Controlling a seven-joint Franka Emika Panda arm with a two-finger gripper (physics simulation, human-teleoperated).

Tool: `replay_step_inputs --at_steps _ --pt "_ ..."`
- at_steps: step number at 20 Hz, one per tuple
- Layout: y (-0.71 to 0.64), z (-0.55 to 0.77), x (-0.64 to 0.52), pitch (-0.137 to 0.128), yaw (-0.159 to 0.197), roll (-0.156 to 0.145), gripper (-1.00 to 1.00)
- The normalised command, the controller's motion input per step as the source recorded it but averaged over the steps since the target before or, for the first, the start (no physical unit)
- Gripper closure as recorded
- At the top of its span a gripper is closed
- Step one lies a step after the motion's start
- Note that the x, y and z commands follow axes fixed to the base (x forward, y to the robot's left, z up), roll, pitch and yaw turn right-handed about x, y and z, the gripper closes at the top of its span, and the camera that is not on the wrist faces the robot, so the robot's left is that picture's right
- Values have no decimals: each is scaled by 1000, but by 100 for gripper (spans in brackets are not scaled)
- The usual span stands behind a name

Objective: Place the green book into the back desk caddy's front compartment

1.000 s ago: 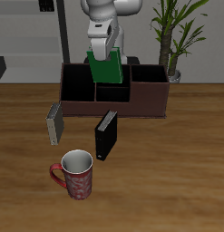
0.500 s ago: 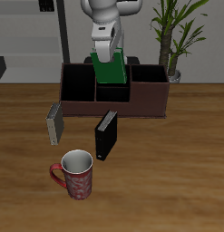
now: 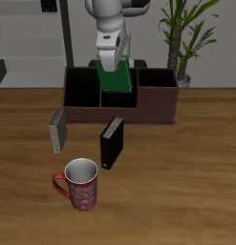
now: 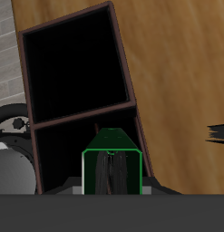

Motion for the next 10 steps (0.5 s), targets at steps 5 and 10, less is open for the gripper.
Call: replay_step_inputs --at_steps 5,10 --pt "-56 -100 -2 24 -11 -5 100" --pt "-38 -26 39 -7 9 -2 100"
